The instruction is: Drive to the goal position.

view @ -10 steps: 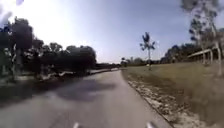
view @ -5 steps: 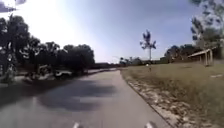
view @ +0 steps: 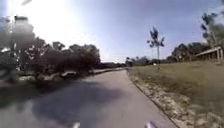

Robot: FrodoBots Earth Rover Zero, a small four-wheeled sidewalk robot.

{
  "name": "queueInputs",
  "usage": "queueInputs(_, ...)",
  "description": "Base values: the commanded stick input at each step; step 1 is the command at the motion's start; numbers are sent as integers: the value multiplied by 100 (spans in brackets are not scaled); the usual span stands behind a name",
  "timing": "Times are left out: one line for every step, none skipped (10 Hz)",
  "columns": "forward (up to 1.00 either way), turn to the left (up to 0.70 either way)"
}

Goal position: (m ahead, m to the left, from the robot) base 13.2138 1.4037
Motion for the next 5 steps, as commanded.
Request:
queueInputs(100,24)
queueInputs(100,35)
queueInputs(100,3)
queueInputs(100,3)
queueInputs(100,2)
